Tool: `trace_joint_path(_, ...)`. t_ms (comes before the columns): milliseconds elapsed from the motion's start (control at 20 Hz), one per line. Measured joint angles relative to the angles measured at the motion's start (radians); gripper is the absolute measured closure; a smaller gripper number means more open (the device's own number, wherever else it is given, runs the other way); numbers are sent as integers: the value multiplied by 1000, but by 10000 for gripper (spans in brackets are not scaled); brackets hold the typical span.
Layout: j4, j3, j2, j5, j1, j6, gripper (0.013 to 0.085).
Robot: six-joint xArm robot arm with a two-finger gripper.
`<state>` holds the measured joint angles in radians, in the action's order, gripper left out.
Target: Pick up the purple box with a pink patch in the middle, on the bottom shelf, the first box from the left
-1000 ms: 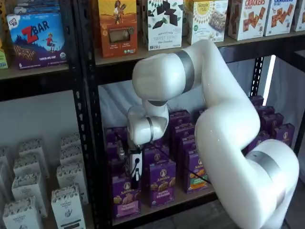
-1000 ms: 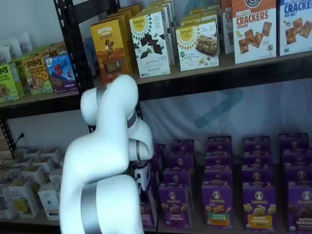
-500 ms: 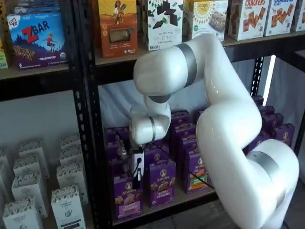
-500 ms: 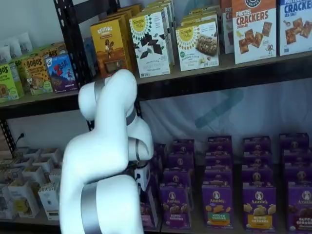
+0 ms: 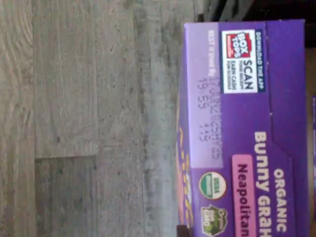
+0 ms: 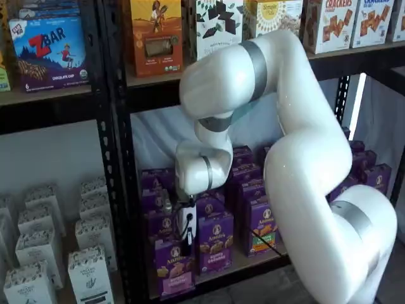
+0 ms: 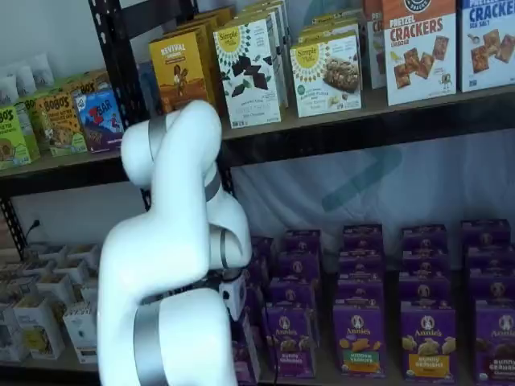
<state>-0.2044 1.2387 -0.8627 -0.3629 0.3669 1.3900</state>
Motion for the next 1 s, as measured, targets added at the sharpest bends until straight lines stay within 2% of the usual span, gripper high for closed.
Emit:
trace_joint_path(550,34,-220,164,60,0,-28,650)
trace_joint_path(800,80,-335,264,80,-9,-62,650)
trace_joint_path(1000,67,-411,340,77,-12,-47,650)
